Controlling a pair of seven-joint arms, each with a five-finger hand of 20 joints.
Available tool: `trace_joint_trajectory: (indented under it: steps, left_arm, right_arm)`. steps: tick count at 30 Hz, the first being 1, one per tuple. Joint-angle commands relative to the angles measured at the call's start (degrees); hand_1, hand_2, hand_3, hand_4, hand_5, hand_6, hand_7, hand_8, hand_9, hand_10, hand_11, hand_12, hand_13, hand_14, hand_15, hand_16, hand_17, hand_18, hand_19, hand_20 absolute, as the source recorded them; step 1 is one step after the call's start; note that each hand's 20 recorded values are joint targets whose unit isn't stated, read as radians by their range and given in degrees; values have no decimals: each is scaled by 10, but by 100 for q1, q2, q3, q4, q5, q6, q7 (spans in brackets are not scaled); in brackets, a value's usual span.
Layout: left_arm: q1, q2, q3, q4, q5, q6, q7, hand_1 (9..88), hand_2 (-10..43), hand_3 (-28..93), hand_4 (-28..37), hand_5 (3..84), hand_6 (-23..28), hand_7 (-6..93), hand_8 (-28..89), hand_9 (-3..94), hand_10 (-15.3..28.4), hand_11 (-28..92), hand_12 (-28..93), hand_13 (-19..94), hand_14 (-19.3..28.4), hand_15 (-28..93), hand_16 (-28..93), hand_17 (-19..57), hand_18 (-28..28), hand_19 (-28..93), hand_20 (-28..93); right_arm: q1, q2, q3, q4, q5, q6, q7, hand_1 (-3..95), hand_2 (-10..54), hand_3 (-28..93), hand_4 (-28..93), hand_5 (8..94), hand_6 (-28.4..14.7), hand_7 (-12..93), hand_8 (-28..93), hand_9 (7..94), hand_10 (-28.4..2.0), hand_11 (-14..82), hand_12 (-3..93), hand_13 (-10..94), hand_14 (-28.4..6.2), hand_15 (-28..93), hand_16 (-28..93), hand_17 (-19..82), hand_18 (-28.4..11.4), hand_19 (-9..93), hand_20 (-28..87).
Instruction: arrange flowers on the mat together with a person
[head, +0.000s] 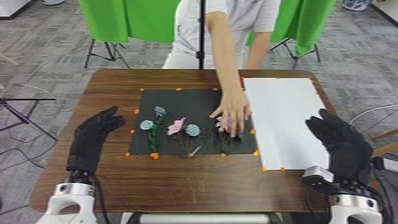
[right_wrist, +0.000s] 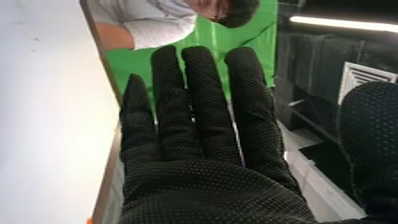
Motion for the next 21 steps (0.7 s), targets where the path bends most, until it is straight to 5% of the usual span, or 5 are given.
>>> trace_joint_trajectory:
  steps: [1, 21]
  left_arm:
    - [114, -49, 20, -5, 25, 24, 6, 259, 50, 647, -212, 458, 31, 136, -60, 462, 136, 217, 153, 373, 174, 184, 39, 55, 116, 88, 168]
    - [150, -54, -50, -4, 19, 59, 73, 254, 43, 649, -210, 463, 34, 135, -59, 462, 136, 216, 154, 373, 174, 182, 40, 54, 117, 86, 169]
  right_arm:
    - [-47, 17, -106, -28, 28, 7, -14, 104, 48, 793, -164, 564, -11, 121, -95, 580, -158, 74, 122, 463, -149, 146, 190, 237, -140, 81, 330]
    - [10, 44, -180, -26, -36, -84, -11, 102, 45, 798, -164, 565, -10, 121, -95, 581, -157, 74, 122, 463, -151, 146, 190, 237, -141, 79, 331]
